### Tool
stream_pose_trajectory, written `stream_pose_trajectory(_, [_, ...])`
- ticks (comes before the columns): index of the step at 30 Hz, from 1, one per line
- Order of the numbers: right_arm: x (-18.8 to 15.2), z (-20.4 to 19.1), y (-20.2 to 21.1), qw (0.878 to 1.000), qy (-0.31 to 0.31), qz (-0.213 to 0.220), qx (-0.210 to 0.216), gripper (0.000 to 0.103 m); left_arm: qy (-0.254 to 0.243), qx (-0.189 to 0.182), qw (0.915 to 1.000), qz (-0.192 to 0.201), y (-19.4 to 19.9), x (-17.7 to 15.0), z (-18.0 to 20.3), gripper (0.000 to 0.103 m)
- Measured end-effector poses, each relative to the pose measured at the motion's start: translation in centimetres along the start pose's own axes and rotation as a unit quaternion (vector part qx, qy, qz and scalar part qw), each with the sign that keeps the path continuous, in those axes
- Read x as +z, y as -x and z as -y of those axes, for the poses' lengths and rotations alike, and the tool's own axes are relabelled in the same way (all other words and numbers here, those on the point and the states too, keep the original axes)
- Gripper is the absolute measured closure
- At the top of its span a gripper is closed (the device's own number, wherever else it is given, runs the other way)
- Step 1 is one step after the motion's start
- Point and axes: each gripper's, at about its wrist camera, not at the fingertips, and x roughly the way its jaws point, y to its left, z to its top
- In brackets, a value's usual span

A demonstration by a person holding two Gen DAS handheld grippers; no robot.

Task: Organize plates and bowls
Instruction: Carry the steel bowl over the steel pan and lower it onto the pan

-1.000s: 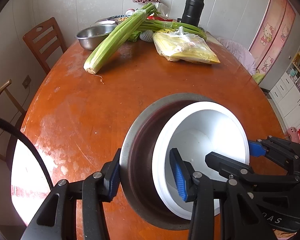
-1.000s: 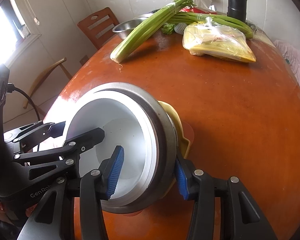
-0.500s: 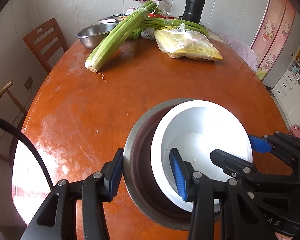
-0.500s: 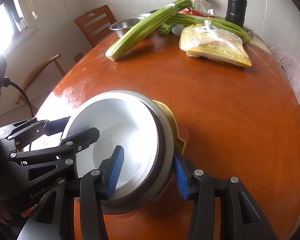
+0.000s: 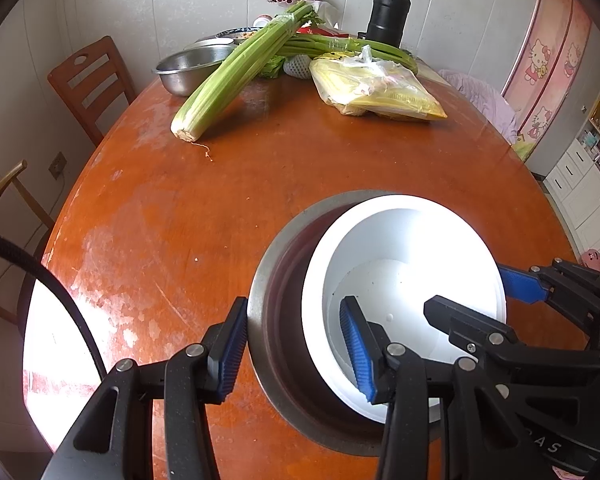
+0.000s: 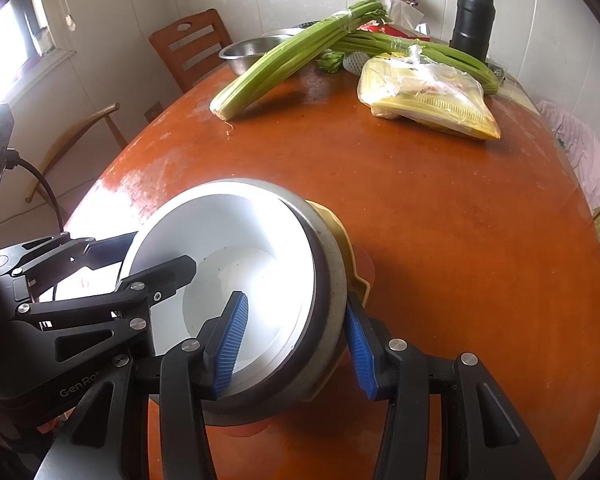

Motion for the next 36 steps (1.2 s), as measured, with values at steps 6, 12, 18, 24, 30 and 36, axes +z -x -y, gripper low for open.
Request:
stream_pose_trajectory(6, [0.0,0.0,0.0,1.000,0.001,0.001,-0.002,0.052,0.001,-0.003,1.0000,0.000,0.0,-0.2,-0.2,0.056])
stream_pose_trajectory(12, [0.0,-0.1,0.1,1.000,0.005,0.006,-0.009,0.052,0.003,-0.005,1.0000,0.003,0.2,-0.4,-0.4,0.054])
stream_pose_trajectory(18, [0.0,-0.2,0.5,0.999,0.017,0.016,-0.032,0.052,0.010,-0.007,0.9999,0.007,0.6,-0.6,-0.7,0.050])
stream_pose_trajectory(24, [0.1,-0.1,0.5,0.999,0.018,0.020,-0.040,0.052,0.012,-0.008,0.9998,0.012,1.0,-0.8,-0.8,0.050])
stream_pose_trajectory(30, [-0.1,-0.2,0.8,0.999,0.019,0.024,-0.044,0.052,0.008,-0.008,0.9995,0.028,2.0,-1.1,-0.7,0.049])
stream_pose_trajectory(36, [-0.3,-0.3,1.1,0.998,0.017,0.027,-0.046,0.051,0.009,-0.005,0.9994,0.034,2.7,-1.4,-0.6,0.047])
